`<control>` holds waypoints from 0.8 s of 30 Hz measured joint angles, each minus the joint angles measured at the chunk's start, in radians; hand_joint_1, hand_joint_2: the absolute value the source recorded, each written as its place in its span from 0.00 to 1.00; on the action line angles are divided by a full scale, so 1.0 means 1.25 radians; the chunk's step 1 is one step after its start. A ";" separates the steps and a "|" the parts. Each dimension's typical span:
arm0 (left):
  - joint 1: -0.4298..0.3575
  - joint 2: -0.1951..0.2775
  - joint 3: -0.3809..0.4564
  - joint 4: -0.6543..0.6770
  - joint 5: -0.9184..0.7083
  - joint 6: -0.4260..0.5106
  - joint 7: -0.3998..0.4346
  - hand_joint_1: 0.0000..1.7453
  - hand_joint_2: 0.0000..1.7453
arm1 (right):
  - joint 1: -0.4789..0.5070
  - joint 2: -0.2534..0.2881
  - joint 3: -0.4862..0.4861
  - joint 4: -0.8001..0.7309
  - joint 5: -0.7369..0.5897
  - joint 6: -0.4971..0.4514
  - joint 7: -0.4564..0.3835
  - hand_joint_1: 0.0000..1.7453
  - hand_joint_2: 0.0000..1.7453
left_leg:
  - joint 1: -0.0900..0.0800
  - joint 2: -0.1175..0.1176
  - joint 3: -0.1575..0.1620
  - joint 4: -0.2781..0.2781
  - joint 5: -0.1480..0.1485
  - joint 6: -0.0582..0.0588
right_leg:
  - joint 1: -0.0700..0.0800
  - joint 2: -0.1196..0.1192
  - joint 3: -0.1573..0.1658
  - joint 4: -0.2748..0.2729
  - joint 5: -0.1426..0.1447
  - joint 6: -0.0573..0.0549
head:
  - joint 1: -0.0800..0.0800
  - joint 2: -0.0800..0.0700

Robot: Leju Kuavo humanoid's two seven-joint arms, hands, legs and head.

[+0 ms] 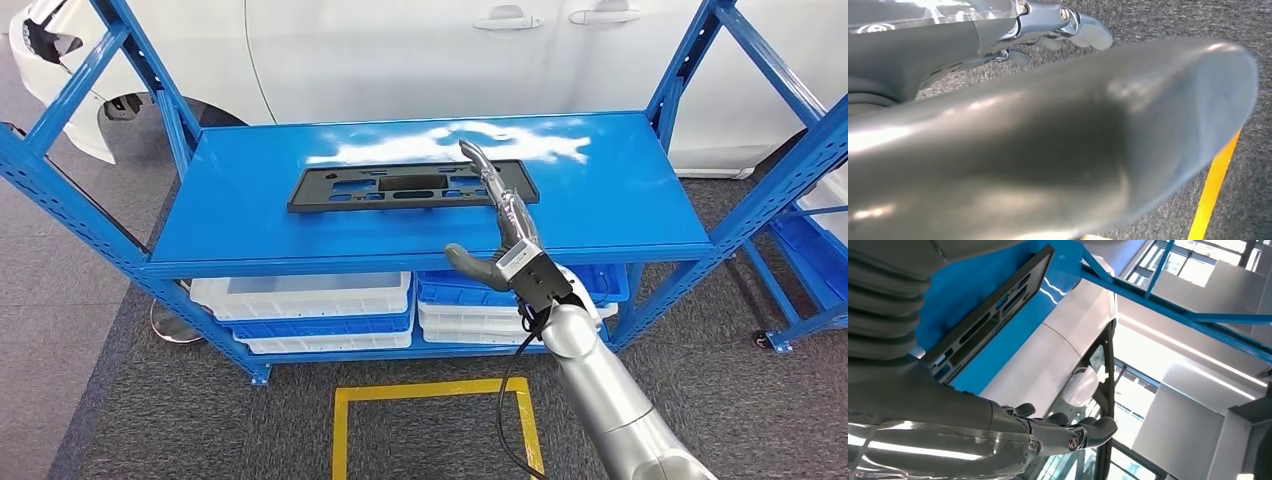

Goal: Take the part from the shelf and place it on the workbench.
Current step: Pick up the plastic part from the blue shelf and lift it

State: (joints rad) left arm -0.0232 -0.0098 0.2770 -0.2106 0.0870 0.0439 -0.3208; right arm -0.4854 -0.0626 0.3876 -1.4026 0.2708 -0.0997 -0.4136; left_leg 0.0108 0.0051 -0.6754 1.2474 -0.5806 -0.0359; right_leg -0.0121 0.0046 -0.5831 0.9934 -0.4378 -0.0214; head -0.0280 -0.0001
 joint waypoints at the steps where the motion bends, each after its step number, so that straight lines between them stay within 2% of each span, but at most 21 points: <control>1: 0.001 0.000 0.000 0.000 0.000 0.000 0.000 0.00 0.00 | 0.002 0.000 0.000 0.002 -0.002 0.002 0.000 0.00 1.00 | 0.001 0.000 -0.022 0.032 -0.002 -0.002 | 0.000 0.001 0.003 0.000 -0.003 0.000 | 0.000 0.000; 2: 0.002 0.000 0.000 0.000 0.000 0.000 -0.001 0.00 0.00 | 0.004 0.000 0.000 0.005 -0.003 0.003 -0.001 0.00 1.00 | 0.002 0.000 -0.029 0.033 0.012 -0.002 | 0.000 0.002 0.008 0.000 -0.007 0.001 | 0.000 0.000; 3: 0.003 0.000 0.000 0.000 0.000 0.000 -0.002 0.00 0.00 | 0.005 0.000 0.000 0.007 -0.003 0.004 -0.001 0.00 1.00 | 0.002 0.000 -0.019 -0.001 0.043 -0.001 | 0.000 0.003 0.014 0.001 -0.011 0.003 | 0.000 0.000; 5: 0.004 0.000 0.001 0.000 0.000 0.000 -0.003 0.00 0.00 | 0.005 -0.001 -0.001 0.010 -0.003 0.005 -0.002 0.00 1.00 | 0.002 -0.001 0.026 -0.112 0.110 0.003 | 0.000 0.005 0.026 0.001 -0.020 0.007 | 0.000 0.000; 6: 0.003 0.000 0.001 0.000 0.000 0.000 -0.003 0.00 0.00 | 0.005 -0.001 -0.002 0.011 -0.004 0.005 -0.002 0.00 1.00 | 0.001 -0.001 0.045 -0.158 0.127 0.008 | 0.001 0.005 0.028 0.001 -0.023 0.011 | 0.000 0.000; 7: 0.003 0.000 0.001 0.000 -0.001 0.000 -0.004 0.00 0.00 | 0.005 -0.001 -0.002 0.011 -0.005 0.005 -0.003 0.00 1.00 | -0.001 -0.002 0.056 -0.184 0.131 0.013 | 0.003 0.006 0.028 0.001 -0.025 0.015 | 0.001 0.000; 10: 0.003 0.000 0.002 0.000 -0.003 0.000 -0.006 0.00 0.00 | 0.009 -0.002 -0.004 0.012 -0.010 0.004 -0.006 0.00 1.00 | -0.002 -0.003 0.062 -0.198 0.123 0.029 | 0.005 0.006 0.029 0.000 -0.030 0.028 | 0.002 0.000; 12: 0.004 0.000 0.003 0.000 -0.004 0.000 -0.007 0.00 0.00 | 0.009 -0.004 -0.005 0.011 -0.014 0.003 -0.010 0.00 1.00 | 0.001 -0.002 0.071 -0.204 0.120 0.039 | 0.004 0.005 0.016 0.034 -0.050 0.035 | 0.003 0.000; 13: 0.003 0.000 0.004 0.000 -0.004 0.000 -0.007 0.00 0.00 | 0.010 -0.006 -0.006 0.011 -0.015 0.002 -0.011 0.00 1.00 | 0.002 -0.002 0.075 -0.206 0.118 0.044 | 0.004 0.004 -0.005 0.077 -0.070 0.037 | 0.004 0.000; 15: 0.003 0.000 0.004 0.000 -0.004 0.000 -0.007 0.00 0.00 | 0.015 -0.008 -0.006 0.013 -0.016 0.001 -0.013 0.00 1.00 | -0.001 -0.002 0.080 -0.206 0.112 0.050 | 0.003 0.003 -0.071 0.191 -0.109 0.039 | 0.005 0.000; 16: 0.003 0.000 0.005 0.000 -0.004 0.000 -0.007 0.00 0.00 | 0.018 -0.009 -0.006 0.015 -0.017 0.001 -0.014 0.00 1.00 | -0.002 -0.002 0.084 -0.206 0.109 0.051 | 0.002 0.002 -0.099 0.231 -0.114 0.039 | 0.004 0.000; 17: 0.004 0.000 0.005 0.000 -0.004 0.000 -0.007 0.00 0.00 | 0.021 -0.009 -0.006 0.017 -0.017 0.001 -0.014 0.00 1.00 | -0.003 -0.003 0.089 -0.206 0.105 0.051 | 0.002 0.002 -0.112 0.241 -0.103 0.039 | 0.005 0.000; 18: 0.005 0.000 0.005 0.000 -0.004 0.000 -0.007 0.00 0.00 | 0.022 -0.010 -0.006 0.018 -0.018 0.001 -0.015 0.00 1.00 | -0.003 -0.004 0.096 -0.206 0.100 0.051 | 0.002 0.002 -0.109 0.217 -0.075 0.037 | 0.005 0.000; 20: 0.006 -0.001 0.006 0.000 -0.004 -0.001 -0.007 0.00 0.00 | 0.022 -0.011 -0.007 0.020 -0.020 0.001 -0.017 0.00 1.00 | -0.005 -0.005 0.110 -0.205 0.089 0.047 | 0.003 0.000 -0.068 0.108 -0.005 0.029 | 0.005 0.000; 21: 0.006 -0.001 0.006 0.001 -0.004 0.000 -0.008 0.00 0.00 | 0.021 -0.011 -0.007 0.020 -0.021 0.002 -0.017 0.00 1.00 | -0.007 -0.005 0.115 -0.204 0.083 0.043 | 0.004 -0.001 -0.048 0.058 0.015 0.026 | 0.004 0.000; 22: 0.005 -0.001 0.007 0.001 -0.004 0.000 -0.009 0.00 0.00 | 0.021 -0.012 -0.006 0.020 -0.022 0.002 -0.017 0.00 1.00 | -0.008 -0.006 0.118 -0.203 0.078 0.040 | 0.006 -0.002 -0.035 0.027 0.023 0.023 | 0.004 0.000; 24: 0.003 -0.001 0.010 0.001 -0.005 0.000 -0.011 0.00 0.00 | 0.020 -0.012 -0.005 0.020 -0.023 0.003 -0.017 0.00 1.00 | -0.009 -0.005 0.120 -0.204 0.072 0.031 | 0.008 -0.002 -0.028 0.011 0.016 0.017 | 0.003 0.000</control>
State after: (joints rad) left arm -0.0194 -0.0114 0.2890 -0.2090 0.0812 0.0438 -0.3347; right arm -0.4598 -0.0781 0.3809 -1.3777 0.2421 -0.0957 -0.4344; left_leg -0.0007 -0.0012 -0.5251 0.9923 -0.4908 0.0027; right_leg -0.0022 0.0027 -0.6184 1.0076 -0.4175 0.0001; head -0.0244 0.0000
